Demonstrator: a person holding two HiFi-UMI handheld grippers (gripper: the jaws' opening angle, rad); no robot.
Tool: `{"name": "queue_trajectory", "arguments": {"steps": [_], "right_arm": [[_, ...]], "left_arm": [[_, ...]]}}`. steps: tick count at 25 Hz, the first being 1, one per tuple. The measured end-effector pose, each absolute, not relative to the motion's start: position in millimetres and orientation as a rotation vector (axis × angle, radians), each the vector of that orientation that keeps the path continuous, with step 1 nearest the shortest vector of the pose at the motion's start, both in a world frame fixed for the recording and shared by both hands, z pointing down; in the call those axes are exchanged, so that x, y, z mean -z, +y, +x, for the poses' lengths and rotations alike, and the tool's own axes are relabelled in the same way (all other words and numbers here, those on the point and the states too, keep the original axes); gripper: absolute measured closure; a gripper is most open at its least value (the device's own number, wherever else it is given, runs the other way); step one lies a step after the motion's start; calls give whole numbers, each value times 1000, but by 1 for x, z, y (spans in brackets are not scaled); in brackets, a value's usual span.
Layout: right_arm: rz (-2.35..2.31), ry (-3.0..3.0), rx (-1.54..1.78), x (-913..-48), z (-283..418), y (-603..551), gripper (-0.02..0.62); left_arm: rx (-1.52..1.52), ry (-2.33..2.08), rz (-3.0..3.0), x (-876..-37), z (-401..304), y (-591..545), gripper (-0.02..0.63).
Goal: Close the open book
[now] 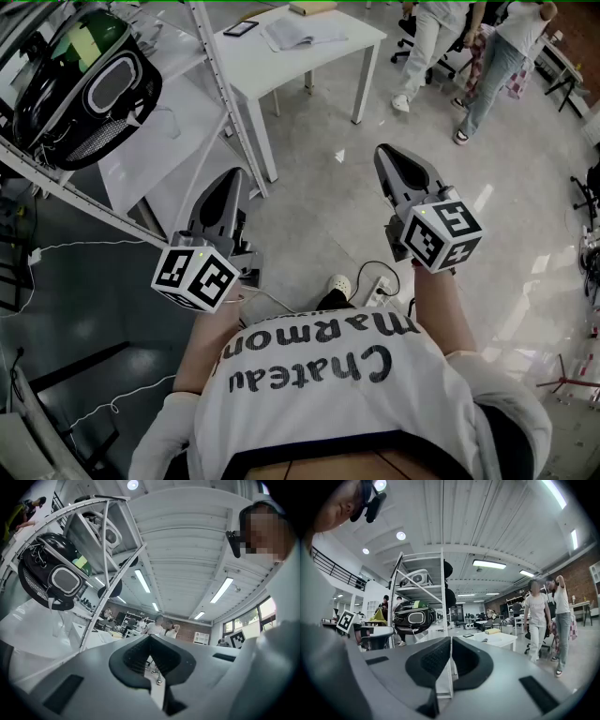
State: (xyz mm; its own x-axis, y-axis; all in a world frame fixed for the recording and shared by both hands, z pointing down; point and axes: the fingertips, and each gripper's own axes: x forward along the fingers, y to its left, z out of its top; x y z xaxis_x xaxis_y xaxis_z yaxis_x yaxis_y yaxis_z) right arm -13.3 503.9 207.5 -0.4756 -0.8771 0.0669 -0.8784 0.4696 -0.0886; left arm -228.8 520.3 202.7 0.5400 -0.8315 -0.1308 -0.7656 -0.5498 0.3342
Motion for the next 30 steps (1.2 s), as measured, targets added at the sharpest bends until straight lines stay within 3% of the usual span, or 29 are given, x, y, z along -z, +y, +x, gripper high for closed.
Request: {"name": "queue_trajectory", "arguments": {"steps": [13, 30], "right_arm": [[1598, -2676, -183, -214, -3, 464, 561], [1495, -2820, -171, -188, 62, 273, 560]], "left_arm": [[405, -1369, 2520, -205, -224, 485, 583], [544, -1462, 2532, -174, -159, 312, 583]]}}
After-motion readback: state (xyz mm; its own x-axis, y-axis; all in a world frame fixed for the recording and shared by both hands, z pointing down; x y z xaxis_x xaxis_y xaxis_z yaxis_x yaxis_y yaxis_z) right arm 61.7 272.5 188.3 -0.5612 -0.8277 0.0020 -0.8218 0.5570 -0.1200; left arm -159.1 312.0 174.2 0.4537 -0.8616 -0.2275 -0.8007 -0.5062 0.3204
